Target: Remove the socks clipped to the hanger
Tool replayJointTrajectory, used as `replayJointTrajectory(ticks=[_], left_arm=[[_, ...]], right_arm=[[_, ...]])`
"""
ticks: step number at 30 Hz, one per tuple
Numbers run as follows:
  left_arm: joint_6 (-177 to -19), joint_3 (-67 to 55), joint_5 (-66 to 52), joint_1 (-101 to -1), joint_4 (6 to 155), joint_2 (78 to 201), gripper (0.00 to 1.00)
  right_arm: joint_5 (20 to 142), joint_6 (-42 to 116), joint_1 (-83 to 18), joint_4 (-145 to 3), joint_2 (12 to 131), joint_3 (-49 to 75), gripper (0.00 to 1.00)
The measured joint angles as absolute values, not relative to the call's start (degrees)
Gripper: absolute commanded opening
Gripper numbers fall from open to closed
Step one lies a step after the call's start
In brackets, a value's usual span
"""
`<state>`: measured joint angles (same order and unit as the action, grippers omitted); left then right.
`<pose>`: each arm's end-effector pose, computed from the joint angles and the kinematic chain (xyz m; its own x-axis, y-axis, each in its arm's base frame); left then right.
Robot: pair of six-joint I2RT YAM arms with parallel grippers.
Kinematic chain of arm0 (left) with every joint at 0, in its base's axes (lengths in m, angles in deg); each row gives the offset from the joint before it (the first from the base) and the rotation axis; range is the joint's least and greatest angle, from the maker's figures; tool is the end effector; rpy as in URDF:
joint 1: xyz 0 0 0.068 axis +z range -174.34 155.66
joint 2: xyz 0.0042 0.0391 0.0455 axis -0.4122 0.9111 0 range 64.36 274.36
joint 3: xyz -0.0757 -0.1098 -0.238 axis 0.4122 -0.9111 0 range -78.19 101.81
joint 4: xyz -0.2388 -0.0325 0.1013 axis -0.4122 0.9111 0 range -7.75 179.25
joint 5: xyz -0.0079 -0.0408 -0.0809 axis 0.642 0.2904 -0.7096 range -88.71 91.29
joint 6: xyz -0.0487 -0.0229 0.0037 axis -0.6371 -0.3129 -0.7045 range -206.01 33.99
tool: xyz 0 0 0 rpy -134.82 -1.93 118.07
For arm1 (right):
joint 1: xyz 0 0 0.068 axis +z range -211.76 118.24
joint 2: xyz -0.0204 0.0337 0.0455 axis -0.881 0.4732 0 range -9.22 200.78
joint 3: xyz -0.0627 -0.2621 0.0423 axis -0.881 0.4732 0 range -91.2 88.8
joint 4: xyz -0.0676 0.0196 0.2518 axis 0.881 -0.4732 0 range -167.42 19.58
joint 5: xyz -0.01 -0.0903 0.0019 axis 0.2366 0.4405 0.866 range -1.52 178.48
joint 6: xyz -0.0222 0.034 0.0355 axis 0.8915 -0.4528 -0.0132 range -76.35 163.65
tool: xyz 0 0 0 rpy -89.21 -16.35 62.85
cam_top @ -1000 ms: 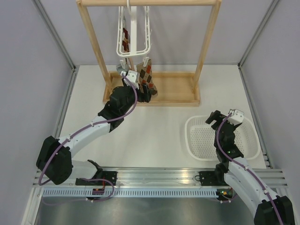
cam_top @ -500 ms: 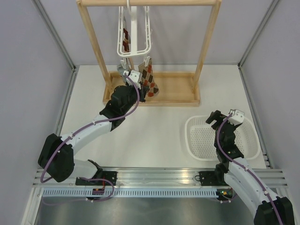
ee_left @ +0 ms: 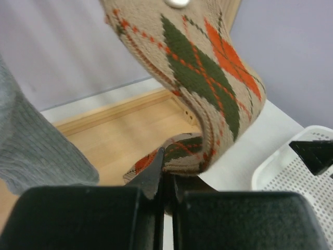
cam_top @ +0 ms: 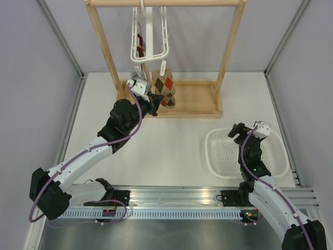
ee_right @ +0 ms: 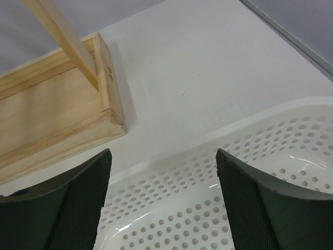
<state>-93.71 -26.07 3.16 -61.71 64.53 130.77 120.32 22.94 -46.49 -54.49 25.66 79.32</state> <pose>0.2200 -0.1665 0.3596 -0.0308 -0.1451 -0.9889 0.5818 0.8019 -0.1358 0.1529 0.0223 0.1965 -0.0501 0.2978 -0.9533 0.3164 0.9101 0.2677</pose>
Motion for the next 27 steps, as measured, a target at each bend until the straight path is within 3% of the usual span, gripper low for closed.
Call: replayJointTrajectory(ticks=[10, 16, 27], left_arm=[[-93.56, -27.54, 5.84, -67.52, 71.55, 129.22, 0.02], [-93.58, -27.93, 7.11, -70.36, 73.38, 128.26, 0.02], [-93.65, -27.89, 7.86, -70.47, 78.46, 122.42, 0.02]], right_arm=[[115.27, 26.09, -45.68, -52.70, 32.63, 75.65, 0.79], [108.84, 28.25, -42.58, -57.16, 37.74, 60.75, 0.80], [84.95, 27.82, -39.78, -58.76, 44.10, 39.78, 0.81]])
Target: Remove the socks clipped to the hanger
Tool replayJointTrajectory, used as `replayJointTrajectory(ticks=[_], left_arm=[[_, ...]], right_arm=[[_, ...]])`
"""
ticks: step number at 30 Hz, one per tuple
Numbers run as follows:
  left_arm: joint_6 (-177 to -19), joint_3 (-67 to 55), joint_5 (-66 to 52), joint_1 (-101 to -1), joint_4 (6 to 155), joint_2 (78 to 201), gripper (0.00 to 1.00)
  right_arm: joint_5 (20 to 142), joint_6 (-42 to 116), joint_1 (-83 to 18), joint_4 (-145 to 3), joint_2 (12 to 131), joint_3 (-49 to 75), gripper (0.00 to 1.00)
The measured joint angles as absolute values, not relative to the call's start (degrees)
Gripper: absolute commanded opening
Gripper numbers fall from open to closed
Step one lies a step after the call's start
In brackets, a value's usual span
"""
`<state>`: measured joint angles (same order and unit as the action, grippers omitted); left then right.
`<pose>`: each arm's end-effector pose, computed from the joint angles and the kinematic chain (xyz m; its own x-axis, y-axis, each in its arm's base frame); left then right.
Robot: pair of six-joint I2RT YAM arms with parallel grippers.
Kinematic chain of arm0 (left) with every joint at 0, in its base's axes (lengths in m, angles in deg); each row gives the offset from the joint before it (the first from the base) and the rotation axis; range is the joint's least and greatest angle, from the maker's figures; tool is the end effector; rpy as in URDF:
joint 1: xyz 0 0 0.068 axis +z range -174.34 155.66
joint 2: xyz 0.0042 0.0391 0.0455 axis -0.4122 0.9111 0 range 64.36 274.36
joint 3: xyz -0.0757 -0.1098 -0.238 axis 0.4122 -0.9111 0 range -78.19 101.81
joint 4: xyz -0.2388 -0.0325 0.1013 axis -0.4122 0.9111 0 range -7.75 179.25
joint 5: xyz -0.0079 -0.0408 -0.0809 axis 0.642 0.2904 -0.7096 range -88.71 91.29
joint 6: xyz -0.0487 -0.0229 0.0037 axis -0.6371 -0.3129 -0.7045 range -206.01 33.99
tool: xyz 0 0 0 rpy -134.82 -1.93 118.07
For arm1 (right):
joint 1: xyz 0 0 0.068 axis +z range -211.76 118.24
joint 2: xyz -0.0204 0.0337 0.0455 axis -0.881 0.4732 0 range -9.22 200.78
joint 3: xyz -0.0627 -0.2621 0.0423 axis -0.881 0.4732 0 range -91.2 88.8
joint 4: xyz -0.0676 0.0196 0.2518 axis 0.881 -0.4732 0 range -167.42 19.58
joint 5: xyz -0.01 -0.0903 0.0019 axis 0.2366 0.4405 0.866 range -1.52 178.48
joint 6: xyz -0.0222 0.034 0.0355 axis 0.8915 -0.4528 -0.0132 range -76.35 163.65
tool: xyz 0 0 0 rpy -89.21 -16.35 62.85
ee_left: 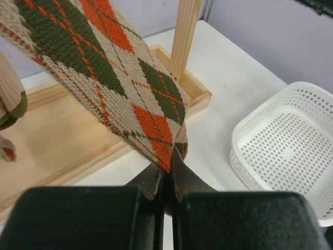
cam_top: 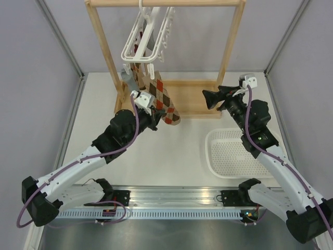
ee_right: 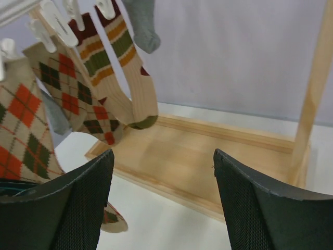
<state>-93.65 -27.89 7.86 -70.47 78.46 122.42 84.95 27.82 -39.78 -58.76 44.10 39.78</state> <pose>0.1694 -0.1704 0.3563 -0.1323 -0.0531 -0.9898 0.6249 0.7706 -0.1249 0.2029 0.0844 0.3807 -0.0031 0.2924 -0.9563 -0.4463 0.8553 0.2630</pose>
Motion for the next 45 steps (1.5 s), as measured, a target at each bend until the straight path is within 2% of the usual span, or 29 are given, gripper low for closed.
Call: replayJointTrajectory(ticks=[8, 16, 27, 38, 45], left_arm=[[-93.60, -27.10, 7.77, -70.56, 81.52, 121.99, 0.02], [-93.56, -24.28, 7.20, -70.82, 86.15, 121.99, 0.02], [-93.15, -20.06, 5.78, -71.04, 89.93, 125.81, 0.02], [-93.15, -20.06, 4.75, -71.04, 89.86, 126.03, 0.02], [-93.19, -20.06, 4.88, -71.04, 89.86, 125.55, 0.02]], right_arm=[[89.02, 30.50, -29.51, -62.97, 50.31, 28.66, 0.81], [96.01, 33.35, -19.39, -66.38, 56.60, 23.48, 0.82], [100.63, 34.09, -10.23, -67.39, 56.82, 24.42, 0.83], [103.25, 34.05, -9.03, -66.16, 56.54, 28.57, 0.83], [107.38, 34.05, -7.98, -60.50, 52.74, 39.72, 0.83]])
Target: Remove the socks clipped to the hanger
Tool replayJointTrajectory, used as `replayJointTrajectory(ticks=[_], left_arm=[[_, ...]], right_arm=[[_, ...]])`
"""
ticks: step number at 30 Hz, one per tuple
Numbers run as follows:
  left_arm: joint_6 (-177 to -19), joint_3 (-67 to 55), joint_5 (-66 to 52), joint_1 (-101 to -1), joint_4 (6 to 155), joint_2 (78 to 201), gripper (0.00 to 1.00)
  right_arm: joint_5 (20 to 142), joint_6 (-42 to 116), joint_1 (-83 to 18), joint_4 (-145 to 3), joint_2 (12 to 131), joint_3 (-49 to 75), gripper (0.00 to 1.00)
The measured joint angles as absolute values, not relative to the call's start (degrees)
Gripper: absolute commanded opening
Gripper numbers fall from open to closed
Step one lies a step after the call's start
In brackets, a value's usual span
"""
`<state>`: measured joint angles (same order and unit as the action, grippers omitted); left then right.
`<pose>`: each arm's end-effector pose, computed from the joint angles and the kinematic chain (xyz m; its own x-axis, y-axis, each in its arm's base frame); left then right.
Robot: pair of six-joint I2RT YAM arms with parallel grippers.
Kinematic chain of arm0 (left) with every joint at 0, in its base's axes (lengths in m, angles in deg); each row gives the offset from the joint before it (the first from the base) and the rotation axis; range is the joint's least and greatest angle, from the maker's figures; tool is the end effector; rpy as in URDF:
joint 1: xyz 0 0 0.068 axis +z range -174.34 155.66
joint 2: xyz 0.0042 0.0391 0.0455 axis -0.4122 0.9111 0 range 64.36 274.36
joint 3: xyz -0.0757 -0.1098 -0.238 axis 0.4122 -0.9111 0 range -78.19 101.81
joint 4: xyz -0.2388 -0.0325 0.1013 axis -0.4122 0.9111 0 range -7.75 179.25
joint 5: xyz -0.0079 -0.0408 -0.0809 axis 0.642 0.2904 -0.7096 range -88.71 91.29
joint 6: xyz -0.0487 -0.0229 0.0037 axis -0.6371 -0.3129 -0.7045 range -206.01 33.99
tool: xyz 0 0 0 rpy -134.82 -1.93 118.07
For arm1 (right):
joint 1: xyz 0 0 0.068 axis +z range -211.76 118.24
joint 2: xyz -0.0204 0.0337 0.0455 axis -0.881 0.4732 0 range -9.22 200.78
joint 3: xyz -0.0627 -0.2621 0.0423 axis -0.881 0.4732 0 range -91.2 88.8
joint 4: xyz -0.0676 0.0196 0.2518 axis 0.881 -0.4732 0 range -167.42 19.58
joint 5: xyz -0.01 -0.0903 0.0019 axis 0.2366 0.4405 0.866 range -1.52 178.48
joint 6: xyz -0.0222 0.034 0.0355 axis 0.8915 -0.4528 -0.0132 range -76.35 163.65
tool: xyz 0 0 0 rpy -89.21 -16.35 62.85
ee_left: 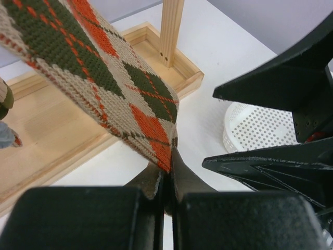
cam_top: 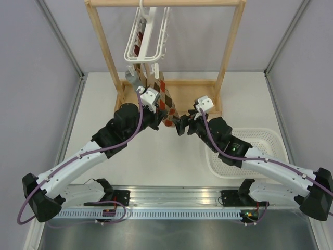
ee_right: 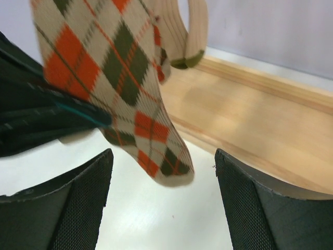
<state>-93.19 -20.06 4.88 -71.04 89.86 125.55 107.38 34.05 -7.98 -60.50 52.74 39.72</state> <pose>0.1718 -0.1791 0.3713 -0.2116 0.0425 -0.9764 0.6628 0.7405 -0.1114 0.1603 0.1995 0.3449 -0.1256 0.0957 -0.9875 -0.5590 0.8154 0.1501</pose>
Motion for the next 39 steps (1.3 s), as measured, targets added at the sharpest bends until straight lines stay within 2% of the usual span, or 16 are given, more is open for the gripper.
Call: replayJointTrajectory(ticks=[16, 23, 39], left_arm=[[-101.89, -16.89, 9.04, -71.24, 92.05, 127.95, 0.02], [-105.98, -16.74, 11.88, -72.50, 92.92, 128.78, 0.02], [-109.87, -15.93, 14.74, -74.65, 93.06, 128.83, 0.02]], right_arm=[[111.90, 38.90, -4.09, -45.34, 49.59, 53.20, 0.83], [116.71, 42.98, 0.48, -37.88, 54.09, 53.29, 0.82], [121.28, 49.17, 3.01, -29.99, 65.92, 49.23, 0.82]])
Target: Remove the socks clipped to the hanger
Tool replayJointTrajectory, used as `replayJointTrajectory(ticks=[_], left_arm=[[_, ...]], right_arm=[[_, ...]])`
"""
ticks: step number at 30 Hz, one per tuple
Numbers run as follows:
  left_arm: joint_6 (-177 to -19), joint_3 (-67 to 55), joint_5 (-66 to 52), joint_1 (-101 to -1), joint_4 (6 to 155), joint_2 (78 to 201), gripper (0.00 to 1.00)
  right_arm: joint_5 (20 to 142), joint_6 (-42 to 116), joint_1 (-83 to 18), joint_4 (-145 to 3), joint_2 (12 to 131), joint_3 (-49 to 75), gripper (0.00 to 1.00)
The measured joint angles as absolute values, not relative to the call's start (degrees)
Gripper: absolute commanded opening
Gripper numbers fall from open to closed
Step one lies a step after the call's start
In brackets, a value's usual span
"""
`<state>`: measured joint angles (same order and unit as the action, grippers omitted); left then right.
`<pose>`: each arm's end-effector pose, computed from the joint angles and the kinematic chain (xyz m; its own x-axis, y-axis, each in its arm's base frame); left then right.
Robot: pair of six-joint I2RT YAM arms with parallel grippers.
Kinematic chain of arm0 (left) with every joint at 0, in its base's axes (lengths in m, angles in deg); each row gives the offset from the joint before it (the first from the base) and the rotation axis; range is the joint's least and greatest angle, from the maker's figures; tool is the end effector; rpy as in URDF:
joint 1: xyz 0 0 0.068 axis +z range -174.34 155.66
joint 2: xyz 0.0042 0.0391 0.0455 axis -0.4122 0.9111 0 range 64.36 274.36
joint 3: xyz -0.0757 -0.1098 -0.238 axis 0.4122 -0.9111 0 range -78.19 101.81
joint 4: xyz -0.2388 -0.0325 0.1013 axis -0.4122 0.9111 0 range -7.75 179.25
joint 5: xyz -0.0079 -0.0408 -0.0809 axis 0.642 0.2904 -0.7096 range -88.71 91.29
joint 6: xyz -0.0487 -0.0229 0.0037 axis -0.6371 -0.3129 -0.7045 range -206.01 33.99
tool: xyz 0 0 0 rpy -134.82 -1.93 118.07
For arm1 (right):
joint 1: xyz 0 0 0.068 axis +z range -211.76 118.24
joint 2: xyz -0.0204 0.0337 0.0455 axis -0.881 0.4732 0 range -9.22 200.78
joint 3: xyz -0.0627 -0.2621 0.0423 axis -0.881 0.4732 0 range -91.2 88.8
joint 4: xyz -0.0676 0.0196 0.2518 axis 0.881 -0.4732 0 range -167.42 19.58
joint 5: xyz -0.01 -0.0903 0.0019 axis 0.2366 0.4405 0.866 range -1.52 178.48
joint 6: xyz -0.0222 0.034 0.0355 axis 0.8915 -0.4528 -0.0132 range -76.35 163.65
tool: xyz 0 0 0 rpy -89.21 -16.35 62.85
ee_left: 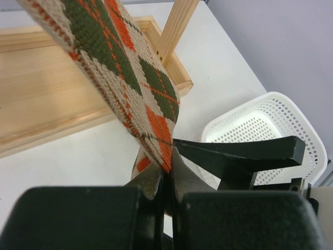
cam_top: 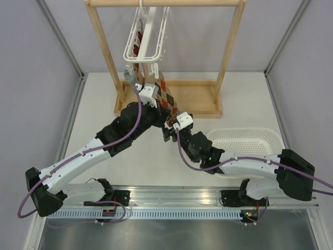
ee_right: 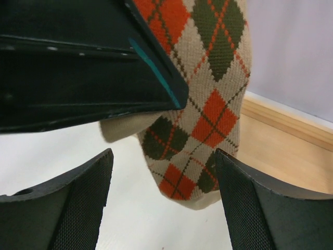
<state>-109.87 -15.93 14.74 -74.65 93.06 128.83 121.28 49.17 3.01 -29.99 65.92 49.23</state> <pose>0.1718 -0.1941 0.3777 -0.3758 -0.1633 -0.9122 0.4938 0.7977 -0.3462 0.1411 0.2542 0.2838 0.0869 -0.0051 -0.9962 -0.5244 0.8500 -0.0501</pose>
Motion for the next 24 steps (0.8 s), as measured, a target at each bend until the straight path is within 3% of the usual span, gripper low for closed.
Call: replayJointTrajectory(ticks=[4, 9, 13, 15, 16, 22, 24], left_arm=[[-110.48, -15.93, 14.76, -75.11, 93.06, 128.72, 0.02], [-111.61, -15.93, 14.67, -75.13, 93.16, 127.69, 0.02], [-111.96, -15.93, 14.70, -75.21, 93.21, 126.88, 0.02], [-111.96, -15.93, 14.72, -75.21, 93.25, 126.82, 0.02], [-111.96, -15.95, 14.72, -75.21, 93.27, 126.82, 0.02], [-111.94, -16.72, 15.20, -75.21, 93.27, 126.69, 0.03], [-111.90, -17.13, 15.88, -75.21, 93.34, 126.60, 0.16]], right_arm=[[125.74, 51.09, 3.01, -26.74, 68.39, 49.10, 0.79], [132.12, 54.44, 3.04, -21.01, 72.19, 49.10, 0.48], [135.79, 56.19, 3.43, -16.77, 74.57, 49.12, 0.38], [137.24, 57.28, 3.84, -14.80, 74.96, 49.14, 0.25], [137.98, 57.83, 4.11, -13.90, 74.96, 49.16, 0.01], [139.90, 59.16, 5.29, -12.03, 74.02, 49.58, 0.01], [139.88, 59.09, 5.61, -13.05, 72.78, 49.93, 0.01]])
